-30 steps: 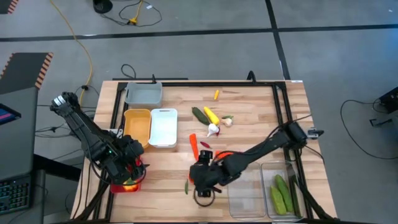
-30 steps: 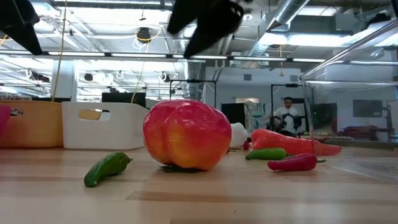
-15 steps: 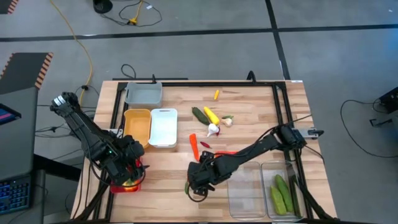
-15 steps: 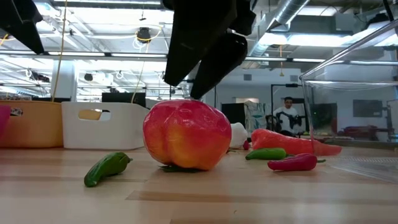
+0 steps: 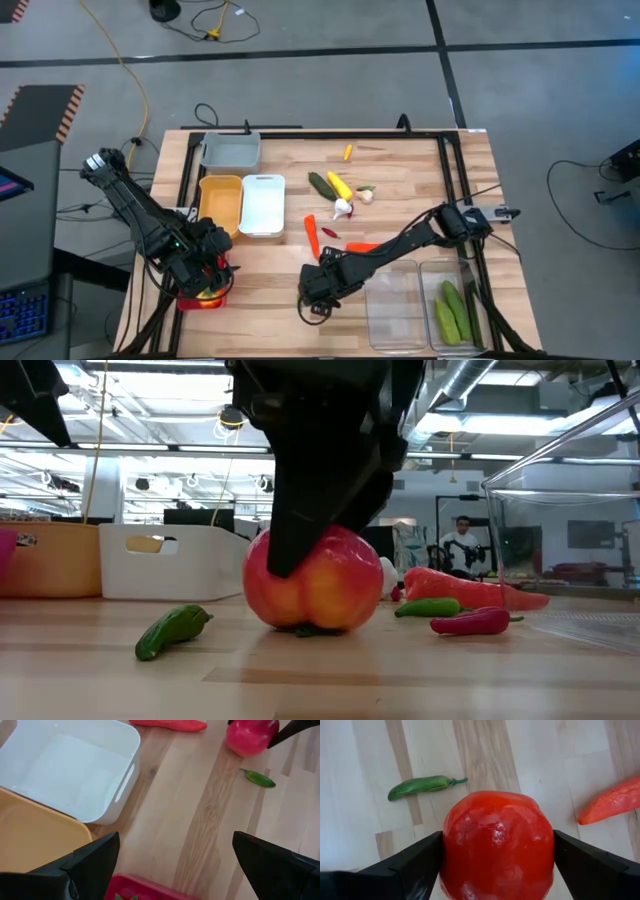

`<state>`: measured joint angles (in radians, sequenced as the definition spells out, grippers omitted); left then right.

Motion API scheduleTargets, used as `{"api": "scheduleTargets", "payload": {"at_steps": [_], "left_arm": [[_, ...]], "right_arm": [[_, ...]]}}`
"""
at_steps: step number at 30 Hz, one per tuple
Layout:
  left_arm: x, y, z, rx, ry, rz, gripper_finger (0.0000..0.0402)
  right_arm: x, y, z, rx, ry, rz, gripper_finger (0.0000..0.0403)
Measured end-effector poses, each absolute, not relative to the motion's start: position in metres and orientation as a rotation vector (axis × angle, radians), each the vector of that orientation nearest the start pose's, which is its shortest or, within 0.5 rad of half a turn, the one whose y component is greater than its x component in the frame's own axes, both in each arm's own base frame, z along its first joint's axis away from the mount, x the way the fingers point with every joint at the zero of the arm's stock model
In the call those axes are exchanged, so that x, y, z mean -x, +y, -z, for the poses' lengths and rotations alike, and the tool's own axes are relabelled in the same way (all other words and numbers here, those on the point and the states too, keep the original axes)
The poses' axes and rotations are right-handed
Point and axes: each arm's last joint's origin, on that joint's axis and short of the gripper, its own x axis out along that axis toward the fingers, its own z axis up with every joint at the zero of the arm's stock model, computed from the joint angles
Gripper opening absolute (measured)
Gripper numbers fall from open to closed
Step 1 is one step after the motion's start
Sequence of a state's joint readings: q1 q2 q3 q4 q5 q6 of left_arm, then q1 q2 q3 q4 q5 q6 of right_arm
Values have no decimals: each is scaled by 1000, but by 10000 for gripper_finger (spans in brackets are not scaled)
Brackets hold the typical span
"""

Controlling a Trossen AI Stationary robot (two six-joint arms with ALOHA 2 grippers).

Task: Sort produce into baskets
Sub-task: Put the orange tomato into the red bin

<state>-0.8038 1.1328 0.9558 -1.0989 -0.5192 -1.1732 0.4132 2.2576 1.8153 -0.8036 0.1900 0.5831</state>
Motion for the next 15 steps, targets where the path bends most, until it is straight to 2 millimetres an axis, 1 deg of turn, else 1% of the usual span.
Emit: {"api": "scheduleTargets", "payload": {"at_steps": [3, 9, 15], "left_arm": [[-140, -125, -270, 284, 952, -346, 375], [-140, -125, -270, 284, 952, -346, 375], [-140, -125, -270, 284, 950, -346, 375]], "right_arm": [[-429, 180, -168, -147, 1189, 156, 374], [-428, 180, -169, -155, 1195, 146, 336], [-428, 181, -169, -175, 1206, 120, 334]]}}
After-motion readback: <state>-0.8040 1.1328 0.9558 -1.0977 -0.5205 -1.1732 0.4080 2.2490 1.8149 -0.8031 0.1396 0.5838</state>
